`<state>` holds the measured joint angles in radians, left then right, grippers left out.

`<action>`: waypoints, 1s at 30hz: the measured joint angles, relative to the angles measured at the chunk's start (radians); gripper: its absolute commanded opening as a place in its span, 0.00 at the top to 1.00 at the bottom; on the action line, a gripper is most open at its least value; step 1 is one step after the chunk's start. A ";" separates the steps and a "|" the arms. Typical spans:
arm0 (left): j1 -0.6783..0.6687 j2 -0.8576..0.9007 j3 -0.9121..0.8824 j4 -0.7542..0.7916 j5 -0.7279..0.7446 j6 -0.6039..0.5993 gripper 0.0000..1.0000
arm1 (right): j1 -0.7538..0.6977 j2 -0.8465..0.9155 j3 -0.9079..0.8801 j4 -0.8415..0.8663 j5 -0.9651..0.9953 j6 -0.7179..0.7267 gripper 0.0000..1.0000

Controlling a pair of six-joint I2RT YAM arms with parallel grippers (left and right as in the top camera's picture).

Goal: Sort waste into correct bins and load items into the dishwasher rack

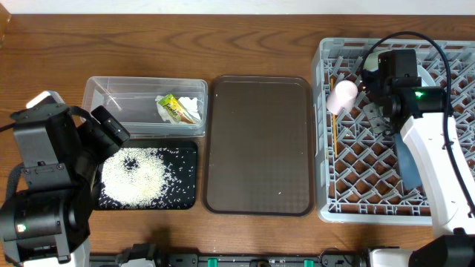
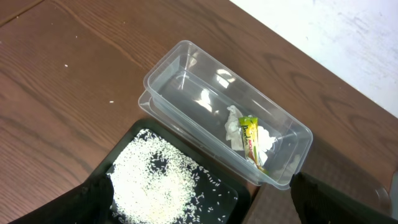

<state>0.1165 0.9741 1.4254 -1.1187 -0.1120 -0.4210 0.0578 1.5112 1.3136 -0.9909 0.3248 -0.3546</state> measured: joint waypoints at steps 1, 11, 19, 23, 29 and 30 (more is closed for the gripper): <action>0.000 0.000 0.000 0.000 0.000 0.000 0.06 | 0.000 0.000 0.000 0.000 -0.024 0.002 0.56; 0.000 0.000 0.000 0.000 0.000 0.000 0.06 | 0.000 0.000 0.000 0.007 -0.276 0.029 0.31; 0.000 0.000 0.000 0.000 0.000 0.000 0.06 | 0.000 0.000 0.000 0.031 -0.327 0.185 0.01; 0.000 0.000 0.000 0.000 0.000 0.000 0.06 | 0.000 0.000 0.000 0.023 -0.333 0.251 0.01; 0.000 0.000 0.000 0.000 0.000 0.000 0.06 | 0.000 0.000 0.000 0.023 -0.334 0.289 0.01; 0.000 0.000 0.000 0.000 0.000 0.000 0.06 | 0.000 0.000 0.000 0.023 -0.334 0.292 0.01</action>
